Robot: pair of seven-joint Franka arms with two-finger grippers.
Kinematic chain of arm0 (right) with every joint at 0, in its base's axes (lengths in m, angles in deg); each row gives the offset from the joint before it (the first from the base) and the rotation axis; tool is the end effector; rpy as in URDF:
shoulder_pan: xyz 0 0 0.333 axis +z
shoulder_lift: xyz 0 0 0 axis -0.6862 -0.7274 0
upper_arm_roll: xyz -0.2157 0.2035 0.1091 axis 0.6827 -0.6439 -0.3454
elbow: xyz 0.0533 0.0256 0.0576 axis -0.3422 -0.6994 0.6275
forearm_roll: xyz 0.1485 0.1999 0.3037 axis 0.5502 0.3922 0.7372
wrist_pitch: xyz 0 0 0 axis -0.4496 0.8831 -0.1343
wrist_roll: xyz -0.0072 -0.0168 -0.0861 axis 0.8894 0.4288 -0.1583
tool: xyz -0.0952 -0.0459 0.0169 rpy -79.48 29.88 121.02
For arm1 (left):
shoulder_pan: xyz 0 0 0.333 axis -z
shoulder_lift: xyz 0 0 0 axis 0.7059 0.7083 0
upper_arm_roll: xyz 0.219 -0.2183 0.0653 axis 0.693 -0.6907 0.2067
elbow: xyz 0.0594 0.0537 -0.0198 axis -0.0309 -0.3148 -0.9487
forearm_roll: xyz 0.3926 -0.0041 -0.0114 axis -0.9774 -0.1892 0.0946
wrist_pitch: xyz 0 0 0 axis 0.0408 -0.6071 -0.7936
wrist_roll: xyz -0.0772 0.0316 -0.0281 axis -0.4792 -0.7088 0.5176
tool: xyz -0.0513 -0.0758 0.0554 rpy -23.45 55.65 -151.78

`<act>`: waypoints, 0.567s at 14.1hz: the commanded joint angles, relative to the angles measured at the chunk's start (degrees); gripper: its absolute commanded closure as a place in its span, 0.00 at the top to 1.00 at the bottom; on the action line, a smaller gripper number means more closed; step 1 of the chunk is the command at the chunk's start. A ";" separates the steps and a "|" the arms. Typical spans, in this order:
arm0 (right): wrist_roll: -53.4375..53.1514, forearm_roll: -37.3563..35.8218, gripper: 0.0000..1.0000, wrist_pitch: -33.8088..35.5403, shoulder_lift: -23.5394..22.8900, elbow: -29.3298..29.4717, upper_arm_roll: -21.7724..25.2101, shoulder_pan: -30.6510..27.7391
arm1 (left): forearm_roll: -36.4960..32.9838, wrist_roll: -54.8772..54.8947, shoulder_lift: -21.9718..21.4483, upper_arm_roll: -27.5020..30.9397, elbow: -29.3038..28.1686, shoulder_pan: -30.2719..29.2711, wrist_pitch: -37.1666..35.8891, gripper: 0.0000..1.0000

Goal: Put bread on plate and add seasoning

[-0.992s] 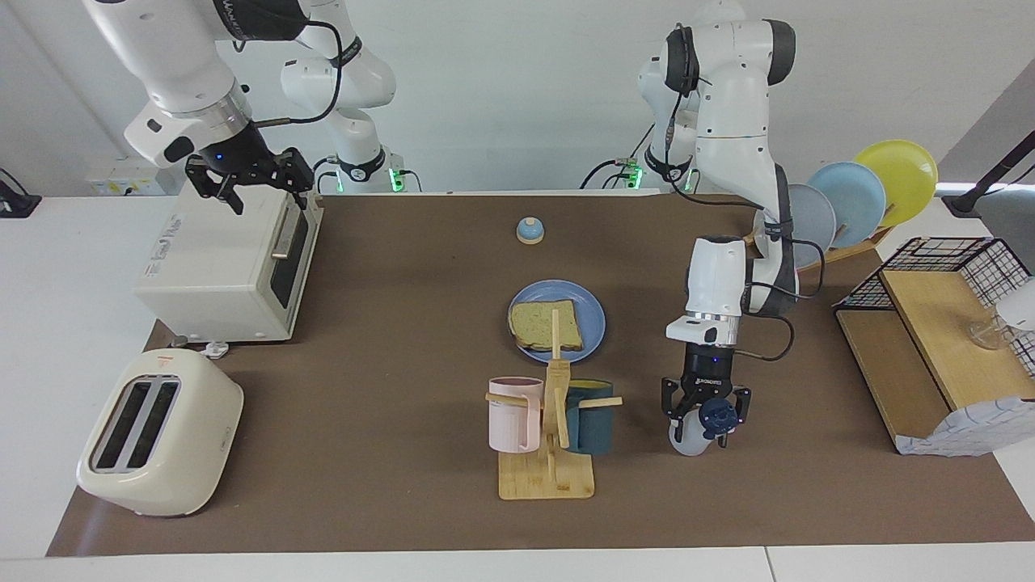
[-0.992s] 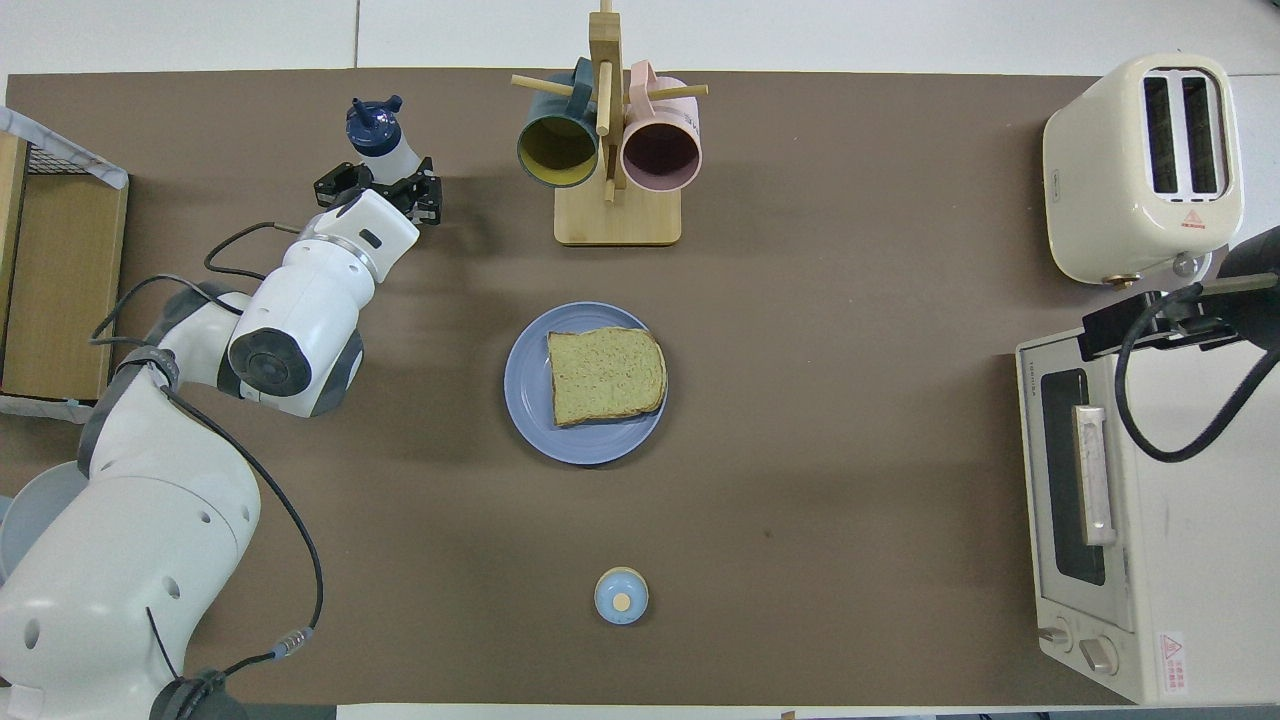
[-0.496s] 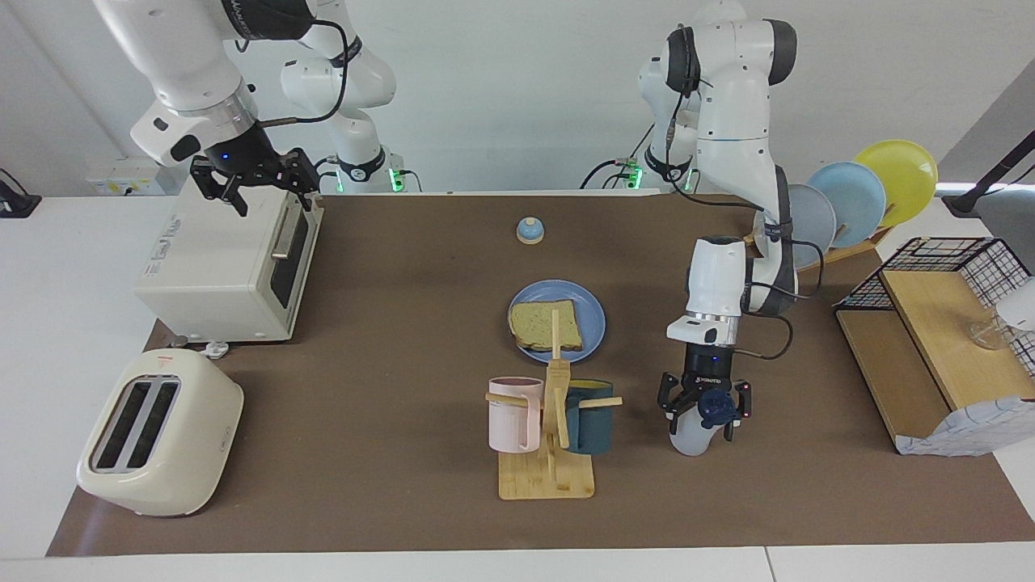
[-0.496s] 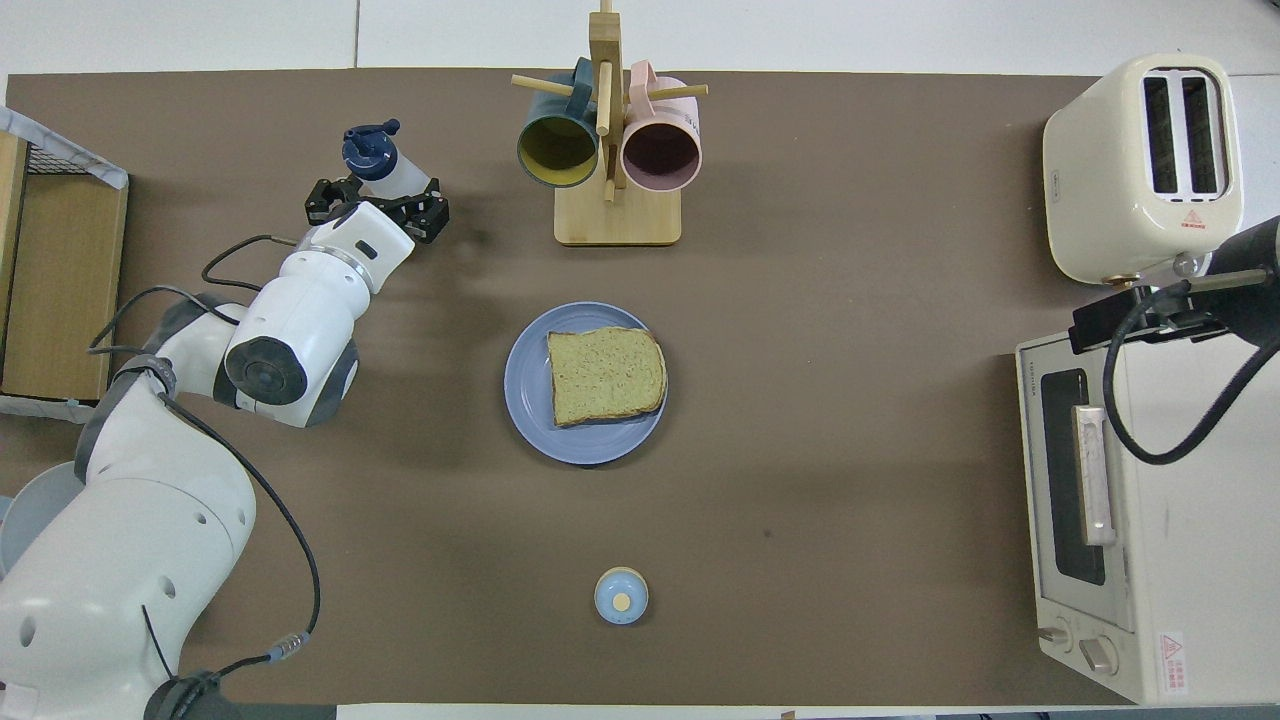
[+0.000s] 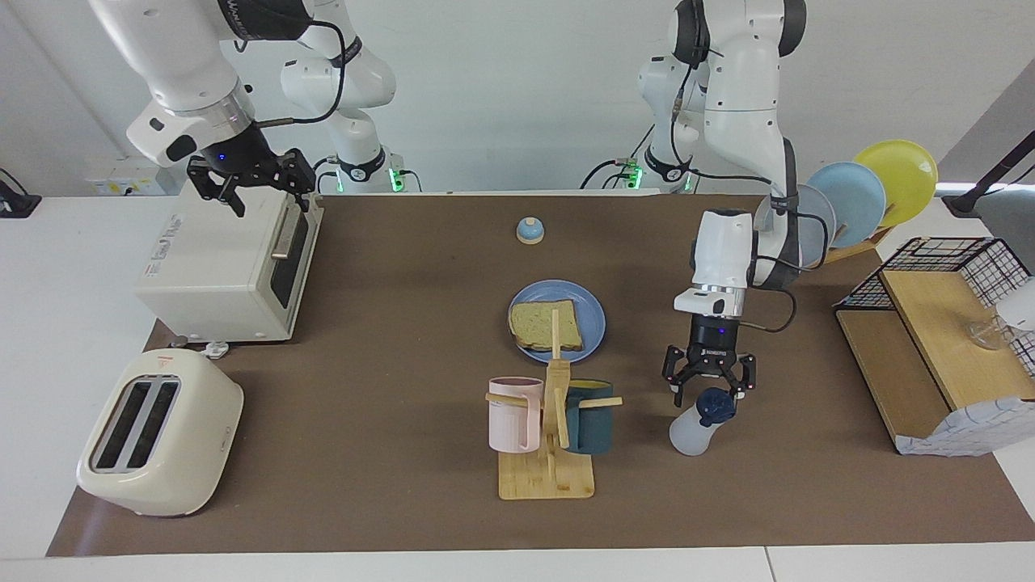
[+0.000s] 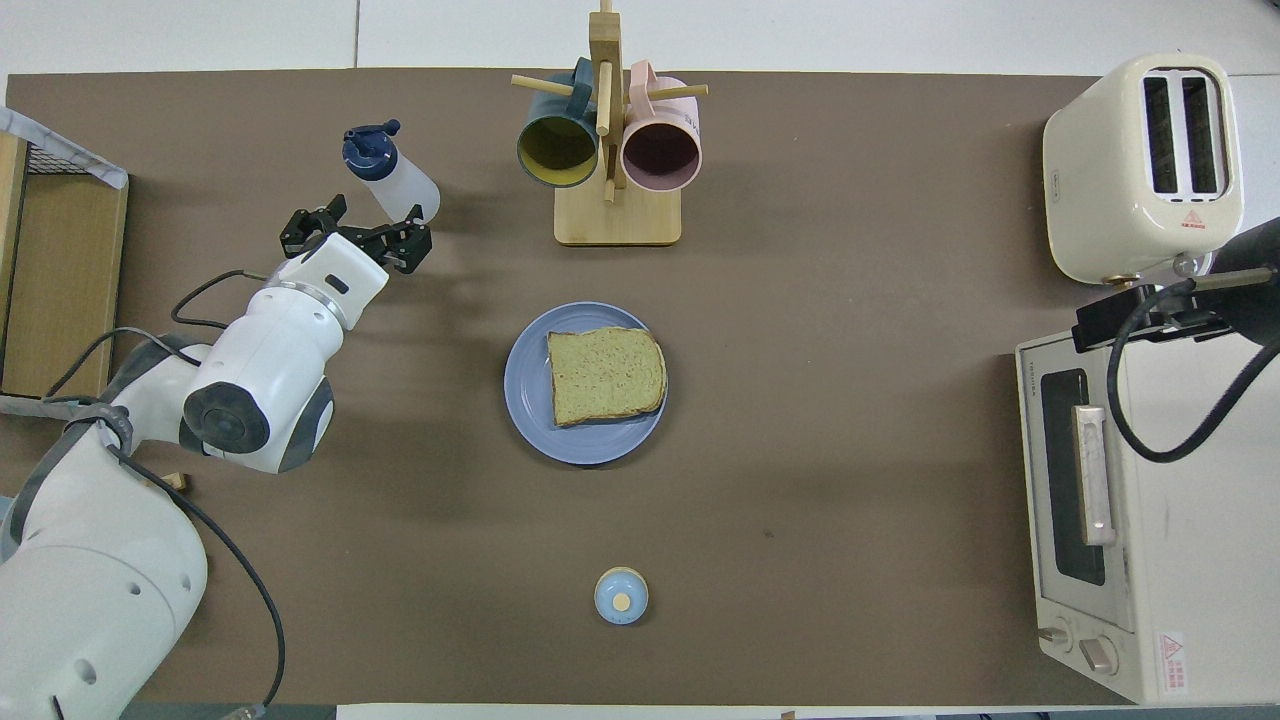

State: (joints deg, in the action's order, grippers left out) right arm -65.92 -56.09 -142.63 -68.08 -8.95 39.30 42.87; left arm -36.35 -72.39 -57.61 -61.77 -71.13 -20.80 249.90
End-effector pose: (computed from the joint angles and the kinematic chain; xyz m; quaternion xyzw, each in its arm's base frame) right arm 0.5358 0.0224 0.6226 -0.9987 -0.0334 0.0376 0.0050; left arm 0.5699 -0.1433 0.3107 0.9001 -0.0964 0.4204 0.0615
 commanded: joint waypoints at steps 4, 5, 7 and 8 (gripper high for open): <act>-0.63 -0.85 1.00 -0.32 1.00 -1.24 -0.58 -0.51 | -0.55 -9.42 -9.99 0.36 -9.01 7.70 -1.12 1.00; -0.64 -0.85 1.00 -0.32 1.00 -1.24 -0.58 -0.42 | -0.46 -10.75 -11.39 0.36 -8.93 9.11 -4.01 1.00; -0.55 -0.76 1.00 -0.23 1.00 -1.24 -0.58 -0.25 | -0.46 -14.96 -15.25 0.36 -7.53 11.57 -12.43 1.00; -0.55 -0.76 1.00 -0.23 1.00 -1.24 -0.58 -0.33 | -0.46 -16.64 -17.19 0.44 -6.57 12.71 -16.82 1.00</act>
State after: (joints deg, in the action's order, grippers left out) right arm -65.92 -56.09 -142.62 -68.08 -8.99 39.20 42.94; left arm -36.33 -85.64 -69.22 -62.10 -77.62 -10.35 241.04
